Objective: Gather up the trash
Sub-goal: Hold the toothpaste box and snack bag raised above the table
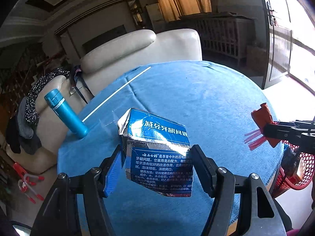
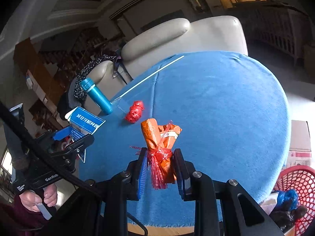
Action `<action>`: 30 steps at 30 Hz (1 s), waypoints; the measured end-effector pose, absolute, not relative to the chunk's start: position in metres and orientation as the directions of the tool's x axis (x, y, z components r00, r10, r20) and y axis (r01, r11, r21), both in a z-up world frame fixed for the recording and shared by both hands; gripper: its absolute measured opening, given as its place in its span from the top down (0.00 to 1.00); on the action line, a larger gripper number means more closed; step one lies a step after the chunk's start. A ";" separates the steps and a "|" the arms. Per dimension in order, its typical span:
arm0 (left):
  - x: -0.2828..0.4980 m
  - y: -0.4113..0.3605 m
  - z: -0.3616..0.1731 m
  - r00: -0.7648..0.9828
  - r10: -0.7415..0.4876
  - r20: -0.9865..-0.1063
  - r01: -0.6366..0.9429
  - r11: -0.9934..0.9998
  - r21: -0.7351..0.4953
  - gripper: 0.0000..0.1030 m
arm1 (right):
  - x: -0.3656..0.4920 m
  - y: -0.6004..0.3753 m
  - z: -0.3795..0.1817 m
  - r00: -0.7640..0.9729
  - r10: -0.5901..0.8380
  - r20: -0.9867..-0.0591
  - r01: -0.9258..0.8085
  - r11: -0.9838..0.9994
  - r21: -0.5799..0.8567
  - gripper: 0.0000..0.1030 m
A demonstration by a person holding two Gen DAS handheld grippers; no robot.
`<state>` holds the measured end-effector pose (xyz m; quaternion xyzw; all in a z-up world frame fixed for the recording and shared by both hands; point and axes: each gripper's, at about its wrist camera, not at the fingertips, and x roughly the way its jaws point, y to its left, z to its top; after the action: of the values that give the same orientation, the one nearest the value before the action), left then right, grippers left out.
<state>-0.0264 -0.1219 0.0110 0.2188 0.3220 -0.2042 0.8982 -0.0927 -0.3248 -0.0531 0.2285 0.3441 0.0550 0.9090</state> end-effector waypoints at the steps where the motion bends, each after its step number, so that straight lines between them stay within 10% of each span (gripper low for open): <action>1: -0.026 -0.124 0.011 0.710 -0.225 -0.668 0.510 0.818 0.266 0.32 | -0.095 -0.328 -0.054 0.759 0.258 -0.598 0.062 0.886 0.460 0.73; 30: -0.015 -0.104 0.002 0.715 -0.173 -0.678 0.448 0.857 0.254 0.32 | -0.085 -0.311 -0.063 0.737 0.304 -0.604 0.041 0.872 0.489 0.73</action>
<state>-0.0149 -0.1038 0.0024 0.2046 0.3365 -0.1718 0.9030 -0.0851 -0.3107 -0.0630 0.2427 0.3551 0.0730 0.8998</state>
